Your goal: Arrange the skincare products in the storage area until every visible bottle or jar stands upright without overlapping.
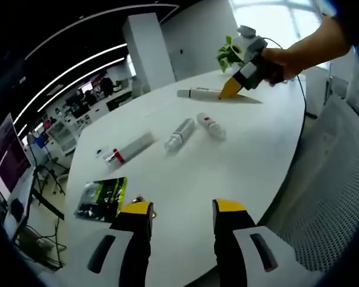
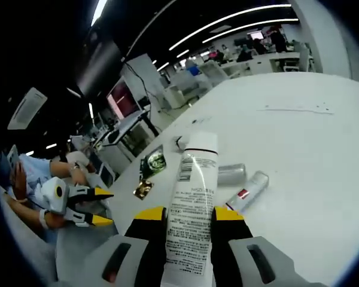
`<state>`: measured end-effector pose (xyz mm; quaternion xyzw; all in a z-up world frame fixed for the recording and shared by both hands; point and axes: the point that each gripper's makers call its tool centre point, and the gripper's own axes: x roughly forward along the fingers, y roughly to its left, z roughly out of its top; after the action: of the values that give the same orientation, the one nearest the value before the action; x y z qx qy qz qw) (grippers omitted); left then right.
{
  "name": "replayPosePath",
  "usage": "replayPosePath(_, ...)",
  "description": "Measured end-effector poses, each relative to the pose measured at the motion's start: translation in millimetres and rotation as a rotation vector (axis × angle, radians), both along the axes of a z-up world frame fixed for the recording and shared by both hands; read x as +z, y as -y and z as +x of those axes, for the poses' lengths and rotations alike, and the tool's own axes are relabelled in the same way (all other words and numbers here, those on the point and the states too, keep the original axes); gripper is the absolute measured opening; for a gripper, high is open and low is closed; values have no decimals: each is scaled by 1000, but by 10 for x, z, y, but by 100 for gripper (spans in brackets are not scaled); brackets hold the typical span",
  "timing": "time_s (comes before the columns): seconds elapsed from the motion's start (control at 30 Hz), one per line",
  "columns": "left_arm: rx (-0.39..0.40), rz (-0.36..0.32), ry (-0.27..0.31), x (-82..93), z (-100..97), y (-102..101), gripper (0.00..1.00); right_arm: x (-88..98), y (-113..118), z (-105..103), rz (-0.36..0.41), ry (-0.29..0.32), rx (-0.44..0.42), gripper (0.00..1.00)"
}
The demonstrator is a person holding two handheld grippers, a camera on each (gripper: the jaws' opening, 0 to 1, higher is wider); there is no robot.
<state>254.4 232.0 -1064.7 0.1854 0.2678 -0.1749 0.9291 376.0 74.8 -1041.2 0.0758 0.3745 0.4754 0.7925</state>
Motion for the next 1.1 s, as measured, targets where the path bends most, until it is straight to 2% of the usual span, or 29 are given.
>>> replayPosePath(0.07,-8,21,12,11,8,3,45,38,-37,-92,13,-14,14,21)
replayPosePath(0.17,-22,15,-1,-2,8,39,51,85,-67,-208,37,-43,30,21)
replayPosePath(0.2,-63,44,-16,-28,6,84,54,94,-75,-238,40,-50,35,21)
replayPosePath(0.23,-67,57,-26,-36,1,99,58,99,-82,-281,43,-66,48,21)
replayPosePath(0.3,-123,109,-4,30,24,185,66,119,-84,-370,47,-91,63,21)
replayPosePath(0.37,-191,135,27,144,56,346,68,139,-97,-477,55,-121,89,21)
replayPosePath(0.4,-244,145,53,227,93,494,68,143,-103,-537,53,-139,108,21)
replayPosePath(0.47,-303,163,93,306,131,651,68,146,-113,-587,52,-153,125,21)
replayPosePath(0.5,-357,186,126,353,159,783,68,149,-120,-659,53,-186,149,21)
replayPosePath(0.57,-410,207,170,390,183,927,66,162,-136,-762,50,-223,187,21)
replayPosePath(0.7,-434,218,232,447,242,1070,61,188,-150,-970,60,-359,239,21)
replayPosePath(0.77,-456,241,257,476,254,1141,61,149,-139,-1042,41,-404,250,21)
replayPosePath(0.8,-489,263,280,497,254,1202,61,133,-139,-1055,34,-405,257,21)
replayPosePath(0.97,-569,280,274,447,202,1347,56,90,-143,-1242,4,-513,303,21)
replayPosePath(1.03,-594,278,285,460,199,1387,53,68,-150,-1295,-22,-536,323,21)
replayPosePath(1.1,-614,295,283,454,201,1403,46,57,-167,-1366,-43,-564,362,22)
